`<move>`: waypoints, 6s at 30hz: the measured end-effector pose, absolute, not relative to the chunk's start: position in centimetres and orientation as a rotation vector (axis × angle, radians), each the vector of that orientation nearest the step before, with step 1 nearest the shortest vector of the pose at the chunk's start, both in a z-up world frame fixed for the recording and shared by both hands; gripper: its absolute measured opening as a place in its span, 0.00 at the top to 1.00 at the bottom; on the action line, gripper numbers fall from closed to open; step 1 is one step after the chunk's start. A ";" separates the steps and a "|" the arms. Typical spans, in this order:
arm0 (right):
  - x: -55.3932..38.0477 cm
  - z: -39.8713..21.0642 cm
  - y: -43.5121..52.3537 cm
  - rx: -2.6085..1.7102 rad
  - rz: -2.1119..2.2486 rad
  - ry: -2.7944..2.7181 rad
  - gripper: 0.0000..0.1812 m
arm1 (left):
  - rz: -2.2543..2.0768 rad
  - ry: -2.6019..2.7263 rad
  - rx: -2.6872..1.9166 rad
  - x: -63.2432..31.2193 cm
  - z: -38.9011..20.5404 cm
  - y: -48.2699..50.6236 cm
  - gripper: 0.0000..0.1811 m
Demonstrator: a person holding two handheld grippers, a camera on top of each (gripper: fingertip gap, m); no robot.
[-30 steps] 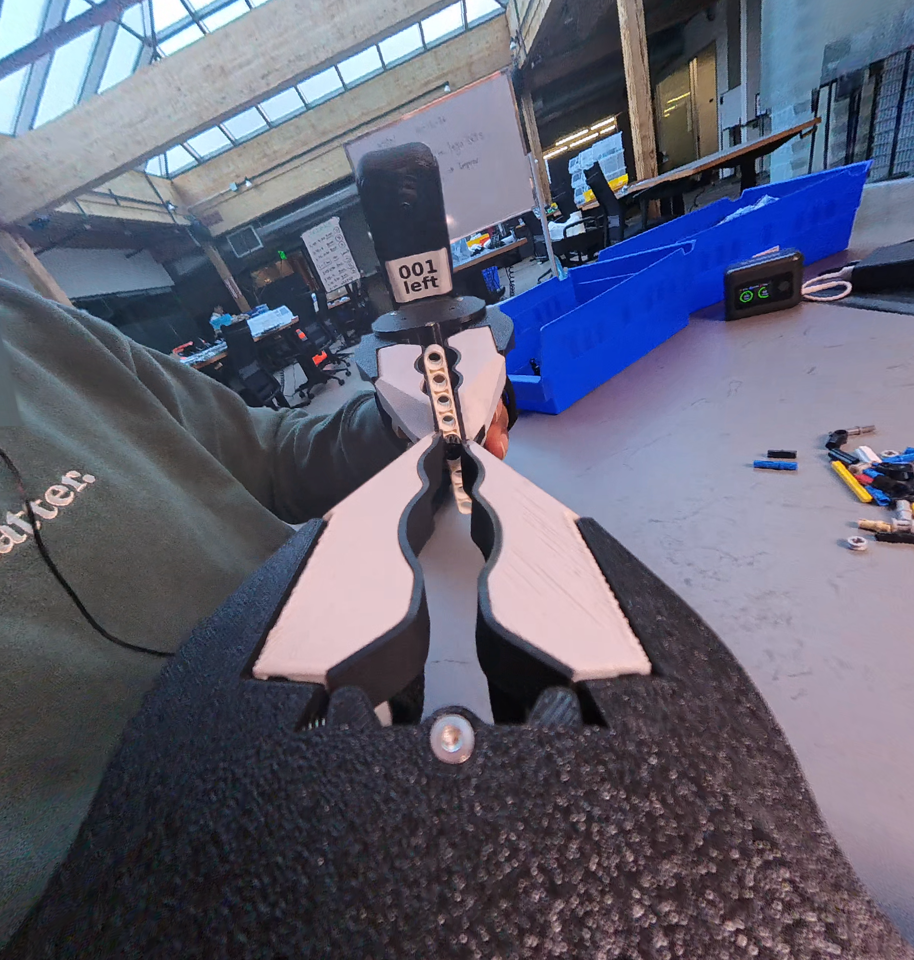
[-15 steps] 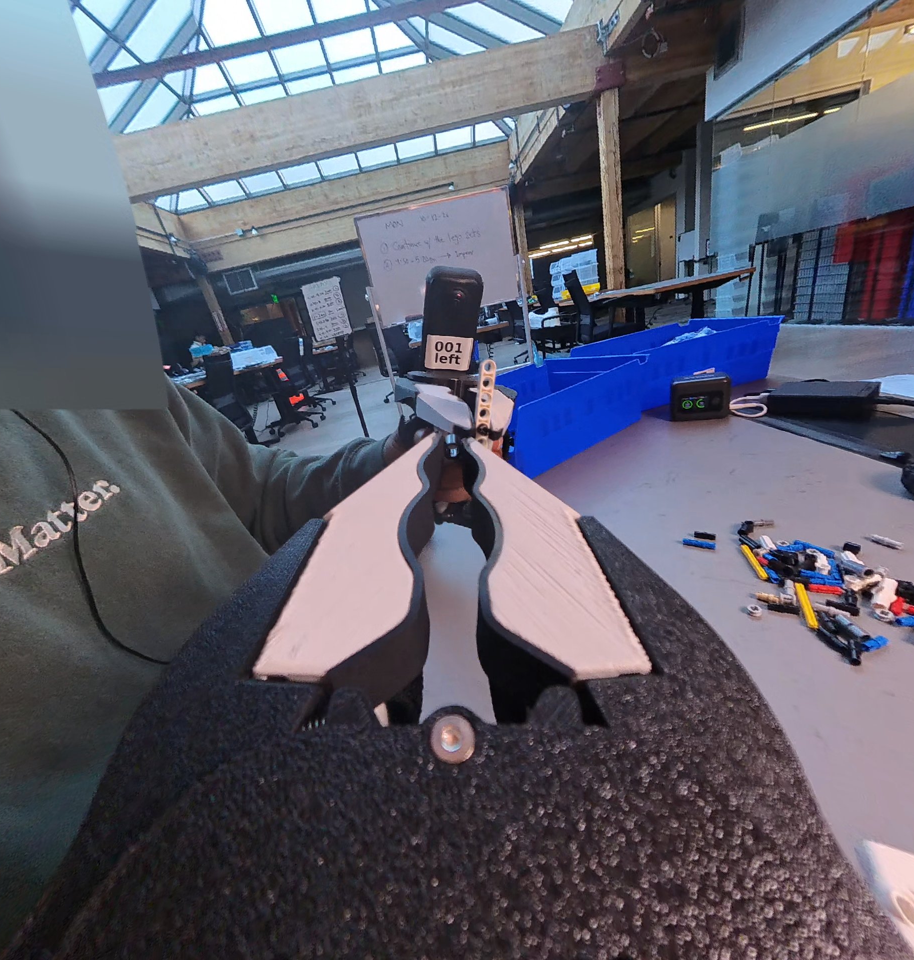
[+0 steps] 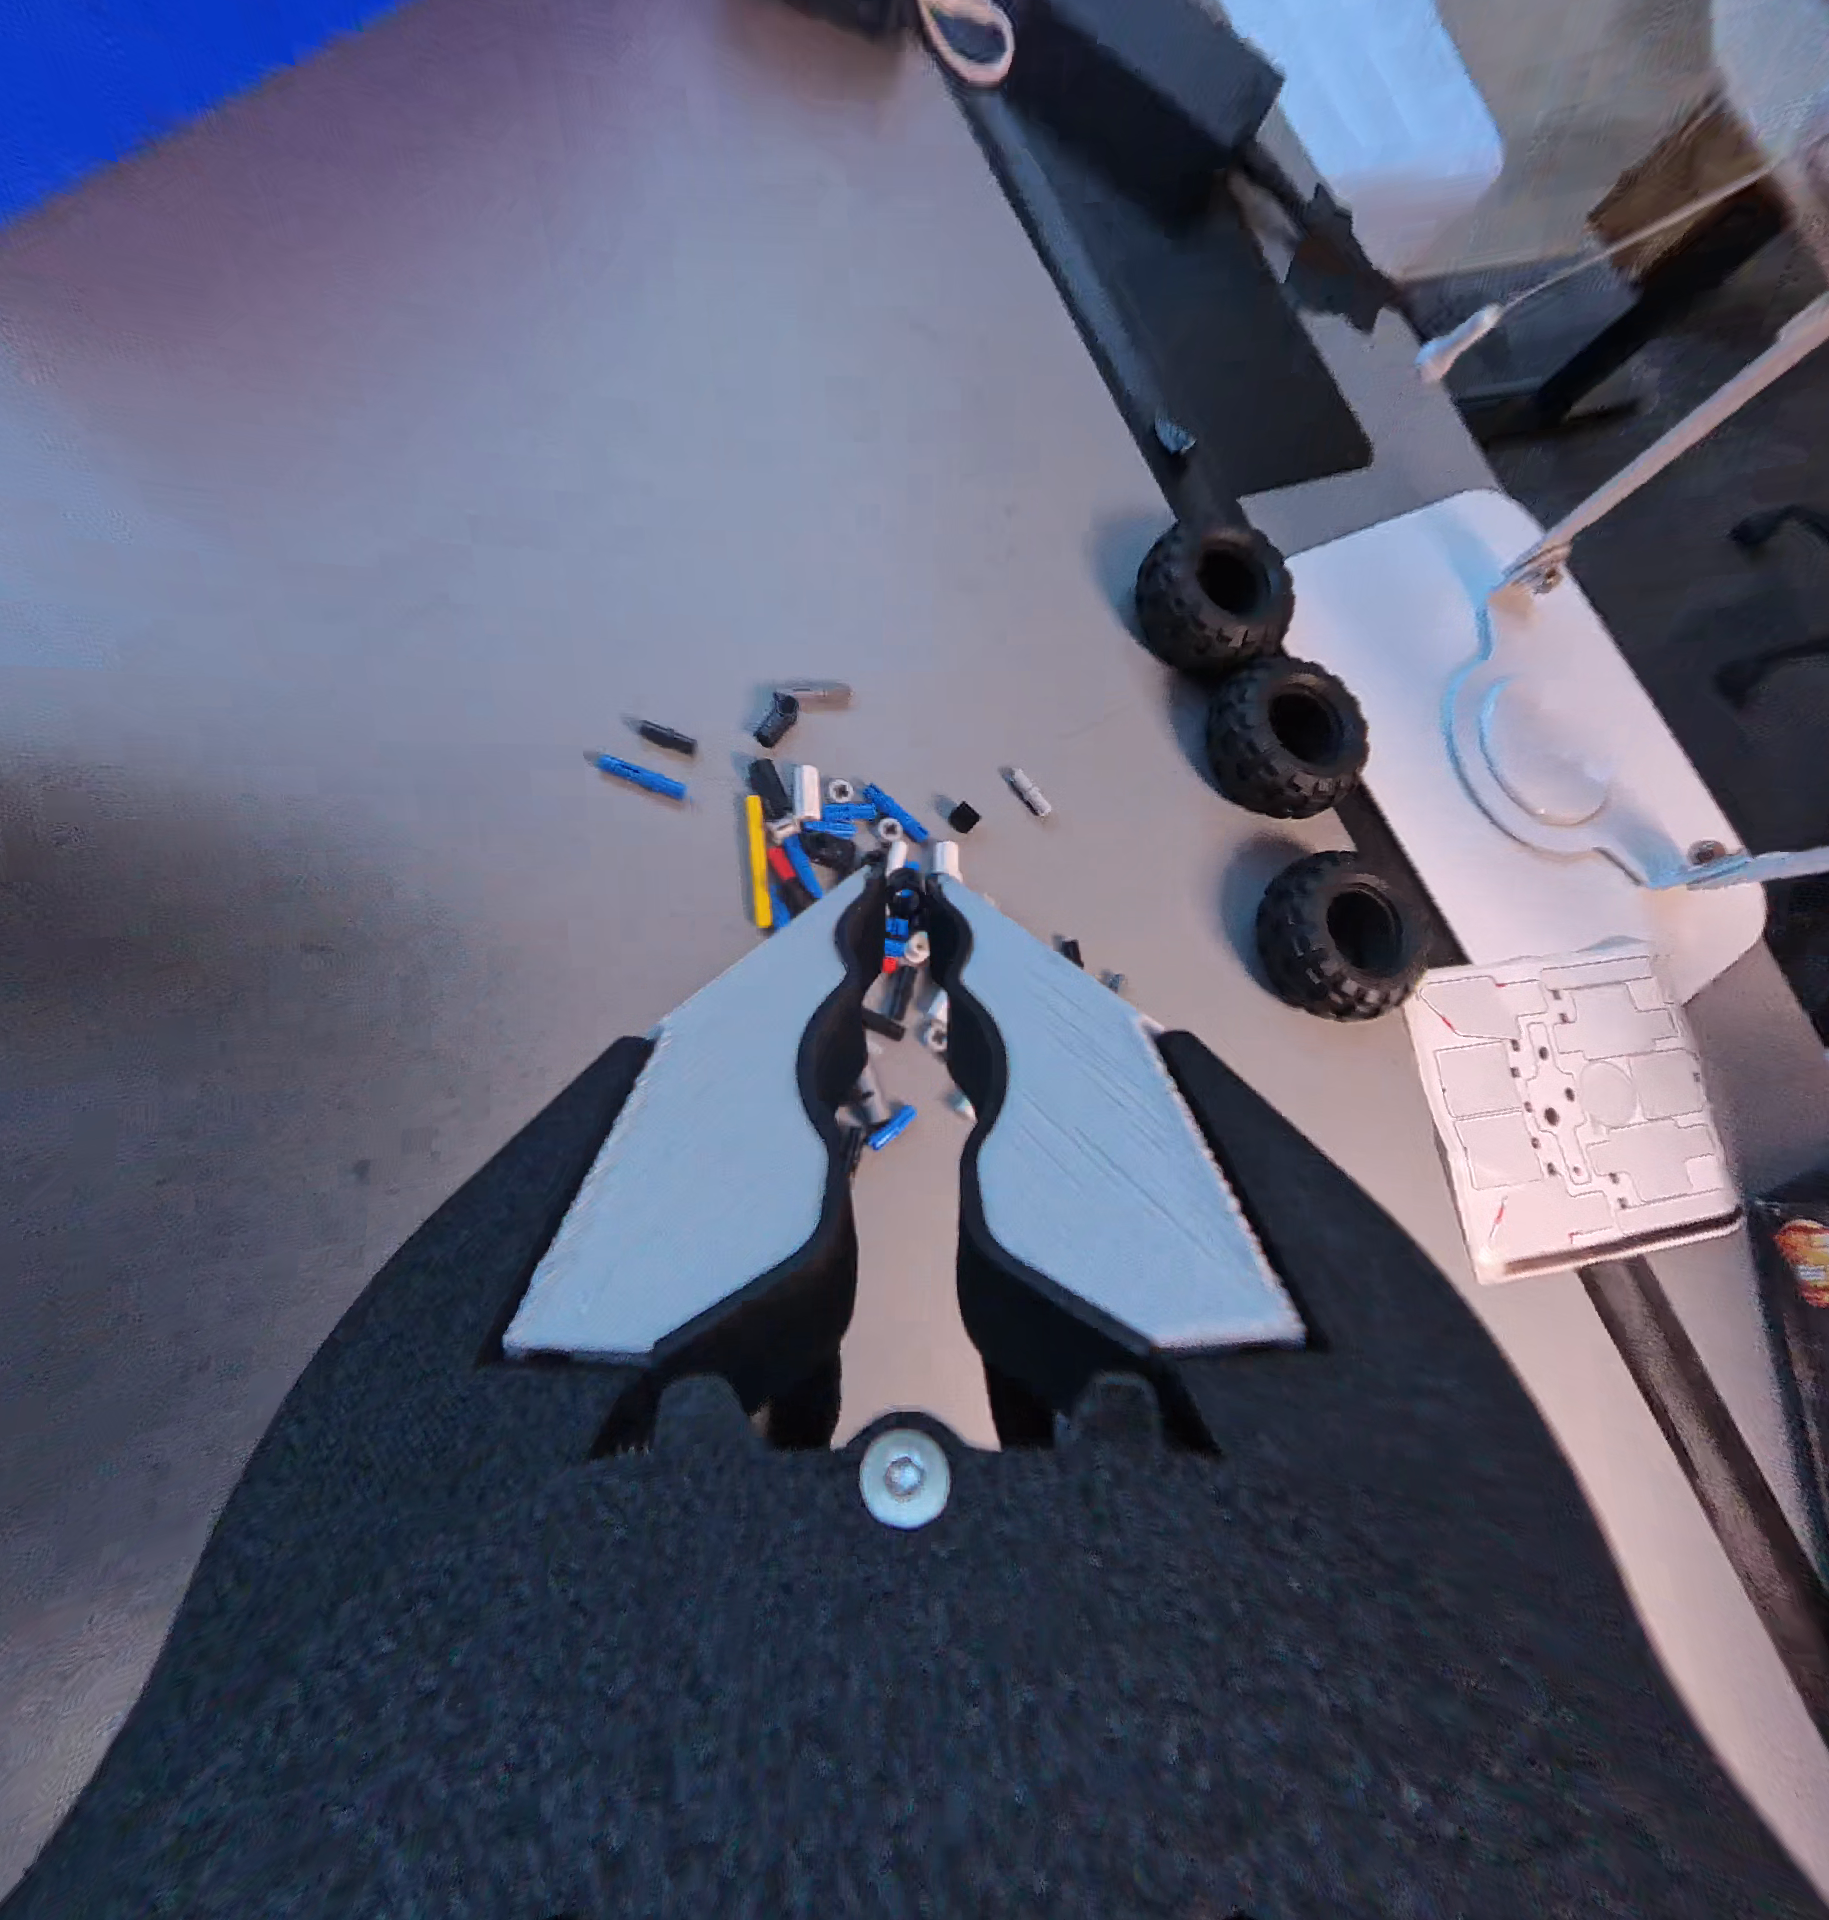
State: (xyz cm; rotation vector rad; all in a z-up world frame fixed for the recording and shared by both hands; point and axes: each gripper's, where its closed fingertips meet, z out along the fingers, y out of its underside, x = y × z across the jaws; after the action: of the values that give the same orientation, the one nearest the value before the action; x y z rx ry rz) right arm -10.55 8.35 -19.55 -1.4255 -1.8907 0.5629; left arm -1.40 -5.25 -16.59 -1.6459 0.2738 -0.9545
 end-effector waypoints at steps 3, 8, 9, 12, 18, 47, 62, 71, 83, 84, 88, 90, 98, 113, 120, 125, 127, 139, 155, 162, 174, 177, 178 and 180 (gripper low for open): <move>-12.7 -23.3 9.0 -1.520 0.471 -1.987 0.97 | -0.935 0.272 -1.629 -1.6 -16.3 -5.3 0.96; -13.3 -26.2 9.1 -1.572 0.331 -2.045 0.94 | -0.917 0.280 -1.622 -1.8 -16.2 -5.5 0.96; -13.2 -26.4 9.2 -1.581 0.310 -2.047 0.91 | -0.924 0.279 -1.622 -1.7 -16.2 -5.5 0.96; -12.8 -25.7 9.4 -1.554 0.308 -2.026 0.86 | -0.927 0.281 -1.621 -1.7 -16.2 -5.6 0.96; -10.6 -15.7 3.0 -1.266 0.972 -1.858 0.86 | -0.962 0.272 -1.576 -1.9 -15.4 -5.9 0.96; 1.5 -15.3 -8.5 -0.621 1.178 -2.024 0.97 | -1.657 0.237 -1.515 2.5 -15.0 -8.3 0.96; 1.0 -15.2 -7.7 -0.635 1.102 -1.938 0.99 | -1.518 0.216 -1.551 1.5 -14.9 -7.6 0.97; 2.1 -12.9 -2.4 -0.716 0.963 -1.839 0.99 | -1.314 0.116 -1.527 -2.6 -14.2 -6.8 0.97; -9.6 -24.7 7.5 -0.841 0.123 -2.332 0.96 | -0.527 0.259 -1.771 -4.3 -17.9 -4.4 0.96; -9.9 -25.3 7.8 -0.865 0.120 -2.362 0.94 | -0.507 0.260 -1.766 -4.4 -17.8 -4.4 0.96; -10.7 -26.0 8.1 -0.933 0.168 -2.395 0.88 | -0.457 0.273 -1.777 -4.7 -17.9 -4.4 0.96; -11.0 -25.1 8.3 -0.942 0.183 -2.341 0.86 | -0.448 0.278 -1.785 -4.8 -18.1 -4.4 0.96; -10.9 -18.2 9.4 -1.045 0.368 -1.948 0.80 | -0.440 0.308 -1.820 -4.4 -19.0 -4.3 0.96; -9.7 -21.2 8.3 -1.137 0.456 -1.968 0.82 | -0.415 0.302 -1.860 -4.3 -20.1 -3.9 0.96; -9.7 -24.1 8.6 -1.183 0.363 -2.094 0.80 | -0.418 0.311 -1.870 -4.2 -20.3 -3.9 0.96; -9.2 -27.1 8.7 -1.206 0.260 -2.275 0.74 | -0.421 0.315 -1.875 -4.1 -20.4 -4.0 0.96; -9.2 -27.0 9.1 -1.210 0.225 -2.302 0.71 | -0.418 0.315 -1.874 -4.2 -20.4 -4.0 0.96; -10.4 -12.5 7.5 -1.140 0.833 -1.483 0.75 | -0.399 0.289 -1.860 -4.9 -20.0 -3.9 0.96; 5.7 -15.5 -0.8 -1.058 0.928 -1.330 0.86 | -0.121 0.186 -1.646 -13.6 -8.0 -10.2 0.96; 6.9 -15.2 1.0 -1.127 0.964 -1.248 0.89 | 0.254 -0.277 -2.233 -29.9 -13.2 -18.7 0.96; 7.4 -15.4 1.1 -1.121 0.930 -1.263 0.89 | 0.311 -0.415 -2.464 -33.3 -19.8 -21.5 0.88; 7.4 -15.6 1.0 -1.113 0.911 -1.274 0.89 | 0.350 -0.379 -2.422 -33.1 -18.6 -20.7 0.87; 7.4 -15.6 0.9 -1.112 0.908 -1.278 0.89 | 0.354 -0.354 -2.390 -32.7 -18.0 -20.2 0.87; 7.3 -15.8 0.9 -1.115 0.904 -1.285 0.89 | 0.329 -0.282 -2.299 -31.2 -16.3 -18.6 0.86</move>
State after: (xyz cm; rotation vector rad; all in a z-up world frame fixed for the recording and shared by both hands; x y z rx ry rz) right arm 7.31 0.91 -15.82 -1.1147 -1.2852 0.9038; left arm -31.15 -18.58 -16.27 -2.2990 -0.2819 0.3294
